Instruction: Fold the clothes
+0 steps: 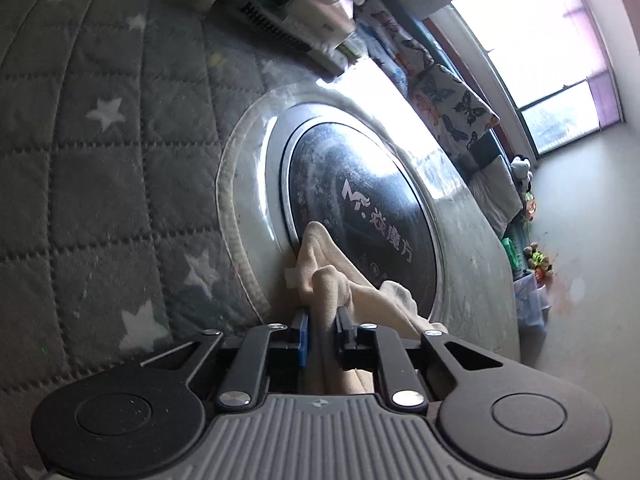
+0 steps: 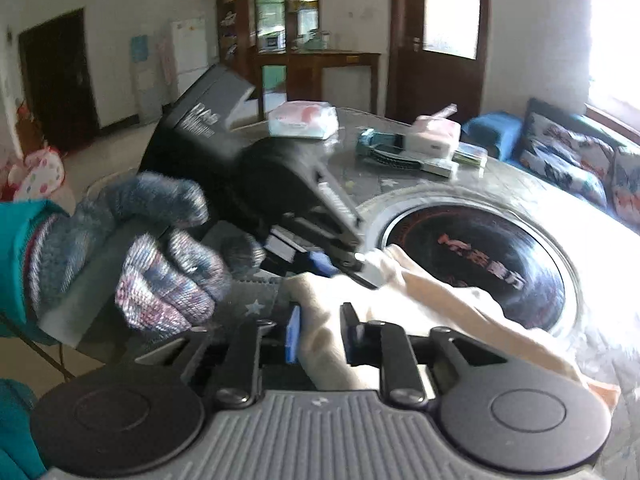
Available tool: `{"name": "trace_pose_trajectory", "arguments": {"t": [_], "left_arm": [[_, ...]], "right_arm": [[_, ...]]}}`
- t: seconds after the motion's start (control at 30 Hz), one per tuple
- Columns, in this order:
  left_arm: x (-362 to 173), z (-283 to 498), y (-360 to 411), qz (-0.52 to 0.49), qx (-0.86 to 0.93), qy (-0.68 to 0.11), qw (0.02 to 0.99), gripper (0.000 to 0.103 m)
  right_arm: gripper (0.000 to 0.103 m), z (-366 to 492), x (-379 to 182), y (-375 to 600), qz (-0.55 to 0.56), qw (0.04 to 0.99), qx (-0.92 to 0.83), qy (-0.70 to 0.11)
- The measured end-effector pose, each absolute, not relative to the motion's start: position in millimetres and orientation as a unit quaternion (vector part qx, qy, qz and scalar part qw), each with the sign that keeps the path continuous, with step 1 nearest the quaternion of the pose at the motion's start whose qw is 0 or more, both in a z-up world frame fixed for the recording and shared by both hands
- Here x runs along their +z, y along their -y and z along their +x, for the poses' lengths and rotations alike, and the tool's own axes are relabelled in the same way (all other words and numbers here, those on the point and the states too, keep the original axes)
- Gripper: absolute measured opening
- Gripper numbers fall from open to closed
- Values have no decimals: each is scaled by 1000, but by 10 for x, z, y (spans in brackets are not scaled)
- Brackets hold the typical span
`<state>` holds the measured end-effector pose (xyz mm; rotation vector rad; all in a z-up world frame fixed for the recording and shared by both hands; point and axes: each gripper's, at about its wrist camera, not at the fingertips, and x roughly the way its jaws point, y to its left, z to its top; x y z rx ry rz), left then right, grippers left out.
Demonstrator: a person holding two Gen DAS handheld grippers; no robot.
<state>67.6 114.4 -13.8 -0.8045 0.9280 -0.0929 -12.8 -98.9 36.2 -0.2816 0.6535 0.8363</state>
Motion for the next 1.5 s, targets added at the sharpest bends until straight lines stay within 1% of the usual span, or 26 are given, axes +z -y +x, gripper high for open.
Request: {"name": "trace_pose_trajectory", "arguments": {"t": [0.13, 0.17, 0.4, 0.43, 0.47, 0.5, 0.63, 0.7, 0.73, 0.77, 0.8, 0.87, 1.07, 1.2, 1.4, 1.5], "left_arm": [[-82, 669, -1069, -348, -51, -430, 831, 13], [-68, 663, -1048, -339, -52, -429, 836, 13], [-30, 658, -943, -292, -58, -421, 857, 13], [-25, 657, -928, -285, -59, -420, 860, 13], [-20, 656, -913, -278, -60, -419, 862, 13], [-15, 656, -898, -271, -60, -418, 865, 13], [8, 660, -837, -244, -62, -412, 876, 13], [33, 667, -792, -228, -62, -408, 882, 13], [54, 664, -760, -218, -63, -405, 886, 13], [75, 660, -729, -209, -63, -401, 890, 13], [105, 662, -691, -199, -67, -396, 894, 13], [175, 666, -607, -180, -75, -386, 902, 13], [408, 823, -309, -168, -111, -366, 909, 12], [503, 1005, -10, -166, -135, -356, 910, 11], [575, 1311, 548, -164, -177, -349, 906, 11], [575, 1459, 834, -157, -192, -349, 904, 11]], "right_arm": [[23, -80, 391, 1271, -123, 875, 352, -308], [25, -35, 378, 1383, -119, 883, 330, -313], [26, 337, 200, 2230, -72, 917, 175, -351], [30, 394, 165, 2332, -64, 919, 157, -356], [38, 431, 127, 2425, -53, 919, 145, -362], [41, 468, 89, 2516, -42, 919, 133, -368], [41, 582, -77, 2748, 18, 913, 133, -385], [41, 605, -147, 2824, 49, 910, 137, -389], [36, 584, -136, 2817, 48, 910, 141, -386], [21, 564, -126, 2810, 47, 911, 145, -382], [16, 543, -116, 2802, 45, 912, 149, -379], [12, 501, -93, 2789, 42, 914, 156, -372], [10, 380, 270, 2908, 18, 936, 143, -320], [10, 366, 548, 3080, -8, 953, 104, -285], [10, 454, 777, 3454, -19, 964, 42, -263], [10, 536, 768, 3638, -17, 964, 15, -265]]}}
